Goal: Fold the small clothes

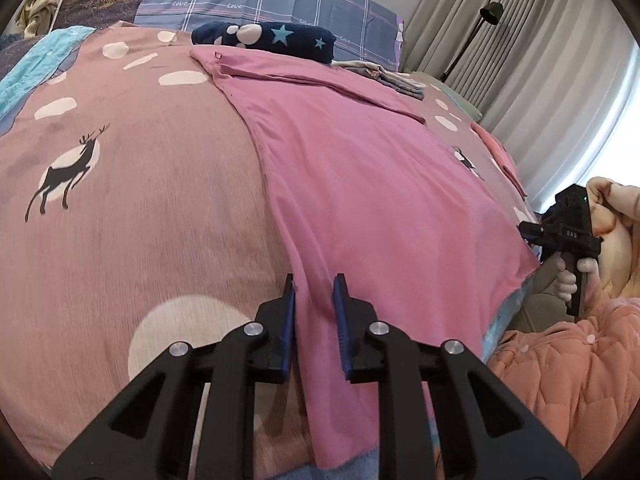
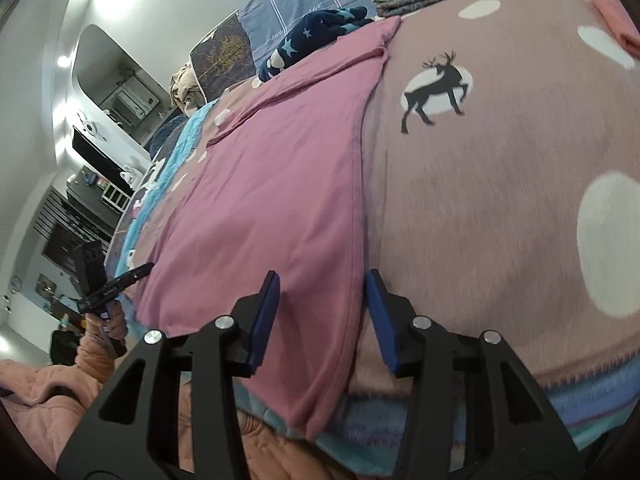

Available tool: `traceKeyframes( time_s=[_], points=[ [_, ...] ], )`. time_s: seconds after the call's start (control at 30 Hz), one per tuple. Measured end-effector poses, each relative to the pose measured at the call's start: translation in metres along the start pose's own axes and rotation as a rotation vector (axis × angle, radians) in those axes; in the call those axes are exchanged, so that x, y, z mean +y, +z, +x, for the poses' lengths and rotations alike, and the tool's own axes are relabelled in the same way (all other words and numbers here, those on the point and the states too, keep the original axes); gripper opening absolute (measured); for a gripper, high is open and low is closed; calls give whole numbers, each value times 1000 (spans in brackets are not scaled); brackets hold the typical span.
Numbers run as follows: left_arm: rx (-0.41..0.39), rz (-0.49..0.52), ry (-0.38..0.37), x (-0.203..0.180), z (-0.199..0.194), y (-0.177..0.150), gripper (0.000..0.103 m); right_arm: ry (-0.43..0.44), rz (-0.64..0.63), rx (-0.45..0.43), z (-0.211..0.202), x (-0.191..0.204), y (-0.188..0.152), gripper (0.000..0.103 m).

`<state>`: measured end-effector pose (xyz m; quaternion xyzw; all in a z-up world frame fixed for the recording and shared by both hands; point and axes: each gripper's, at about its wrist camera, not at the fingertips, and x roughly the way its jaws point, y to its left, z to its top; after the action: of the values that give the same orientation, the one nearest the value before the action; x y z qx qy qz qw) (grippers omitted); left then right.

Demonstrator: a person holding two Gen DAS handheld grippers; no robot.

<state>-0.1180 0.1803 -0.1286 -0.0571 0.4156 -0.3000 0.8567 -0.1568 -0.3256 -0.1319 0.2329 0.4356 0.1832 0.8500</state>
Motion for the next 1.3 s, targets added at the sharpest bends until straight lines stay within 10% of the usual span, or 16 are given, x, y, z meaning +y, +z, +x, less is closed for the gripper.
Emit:
traceKeyframes(
  time_s=[0.2, 0.3, 0.5, 0.77, 0.87, 1.3],
  points=[
    [-32, -23, -24, -3, 5, -1, 36, 35, -38, 13, 7, 0, -6, 47],
    [-38, -70, -6, -2, 3, 5, 2, 56, 49, 9, 10, -6, -2, 5],
    [-279, -73, -82, -28, -57, 28, 2, 218, 64, -206, -53, 14, 18, 3],
    [-517, 23, -135, -80, -119, 34, 2, 211, -98, -413, -137, 61, 16, 3],
    [-505, 25, -108, -87, -113, 36, 2, 84, -130, -406, -133, 65, 16, 3],
    [-440, -52, 39, -62, -68, 92, 2, 13, -80, -416, -76, 50, 87, 3]
  ],
)
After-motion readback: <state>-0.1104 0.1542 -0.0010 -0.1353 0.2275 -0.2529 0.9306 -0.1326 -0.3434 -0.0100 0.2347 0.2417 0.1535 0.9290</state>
